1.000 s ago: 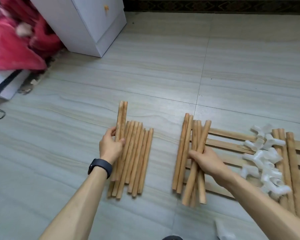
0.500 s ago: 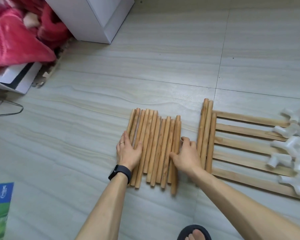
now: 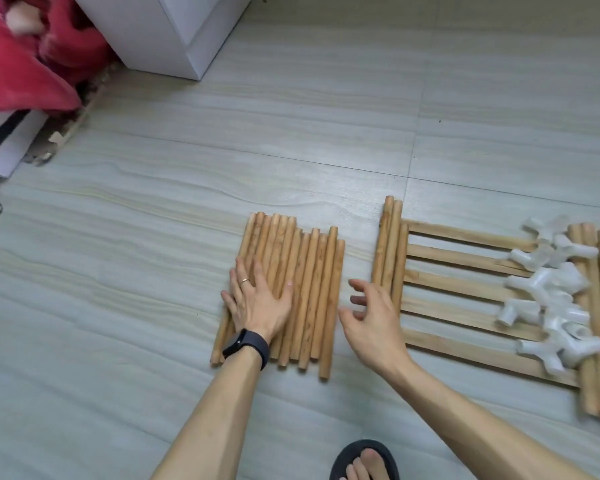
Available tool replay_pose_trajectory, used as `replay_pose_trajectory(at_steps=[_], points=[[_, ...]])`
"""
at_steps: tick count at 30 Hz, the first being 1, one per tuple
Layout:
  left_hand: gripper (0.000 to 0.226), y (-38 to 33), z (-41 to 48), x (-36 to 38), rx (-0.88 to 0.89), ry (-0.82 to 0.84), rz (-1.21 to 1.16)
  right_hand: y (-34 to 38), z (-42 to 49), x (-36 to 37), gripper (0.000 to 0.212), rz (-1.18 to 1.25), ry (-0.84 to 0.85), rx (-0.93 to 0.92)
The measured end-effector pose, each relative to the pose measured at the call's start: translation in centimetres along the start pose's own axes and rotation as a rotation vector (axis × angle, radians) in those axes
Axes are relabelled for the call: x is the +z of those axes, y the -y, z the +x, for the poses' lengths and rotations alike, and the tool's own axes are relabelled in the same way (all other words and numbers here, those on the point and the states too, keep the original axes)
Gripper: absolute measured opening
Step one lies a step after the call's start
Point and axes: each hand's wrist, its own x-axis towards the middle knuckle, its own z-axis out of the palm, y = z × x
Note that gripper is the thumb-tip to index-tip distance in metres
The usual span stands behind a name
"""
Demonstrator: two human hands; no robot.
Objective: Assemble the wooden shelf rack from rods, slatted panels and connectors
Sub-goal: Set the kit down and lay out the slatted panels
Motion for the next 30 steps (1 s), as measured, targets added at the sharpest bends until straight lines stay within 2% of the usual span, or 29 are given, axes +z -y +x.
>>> replay_pose_trajectory(at_steps=[2, 4, 7, 8, 10, 13, 15, 17, 19, 21, 24, 30], points=[[0.076, -2.0, -0.6, 0.6, 0.087, -0.099, -0.033, -1.4, -0.4, -2.2, 0.045, 0.01, -0.158, -0.024], [0.063, -5.0, -1.5, 1.5, 0.196, -0.149, -0.084, -3.1, -0.2, -4.6, 0.044, -0.042, -0.233, 0.015], [0.038, -9.5, -3.4, 2.8, 0.389, -0.16, -0.163, -5.1, 0.9, -6.8, 0.032, -0.179, -0.186, 0.098], [0.031, -10.8, -4.0, 3.4, 0.44, -0.159, -0.149, -5.4, 1.4, -7.1, 0.025, -0.229, -0.166, 0.117], [0.026, -12.6, -4.9, 4.5, 0.497, -0.137, -0.039, -5.9, 2.0, -7.4, 0.026, -0.325, -0.112, 0.159], [0.035, -14.0, -5.2, 5.5, 0.44, -0.091, 0.143, -6.2, 2.4, -7.4, 0.037, -0.414, -0.021, 0.207], [0.035, -14.9, -5.3, 5.7, 0.405, -0.08, 0.245, -6.4, 2.3, -7.3, 0.044, -0.426, -0.04, 0.206], [0.031, -16.1, -5.5, 5.8, 0.408, -0.028, 0.348, -6.7, 1.8, -7.4, 0.042, -0.398, -0.058, 0.217], [0.03, -17.0, -5.6, 5.8, 0.399, 0.035, 0.354, -7.3, 1.1, -7.5, 0.034, -0.367, -0.039, 0.225], [0.031, -17.2, -5.3, 5.3, 0.345, 0.084, 0.214, -7.7, 0.6, -7.6, 0.027, -0.373, -0.011, 0.226], [0.029, -15.9, -4.1, 3.4, 0.201, 0.152, -0.152, -7.6, 0.7, -8.0, 0.023, -0.38, 0.028, 0.207], [0.024, -4.8, 0.5, -2.8, 0.094, -0.148, -0.401, -6.0, 0.4, -7.0, 0.024, -0.341, 0.086, 0.075]])
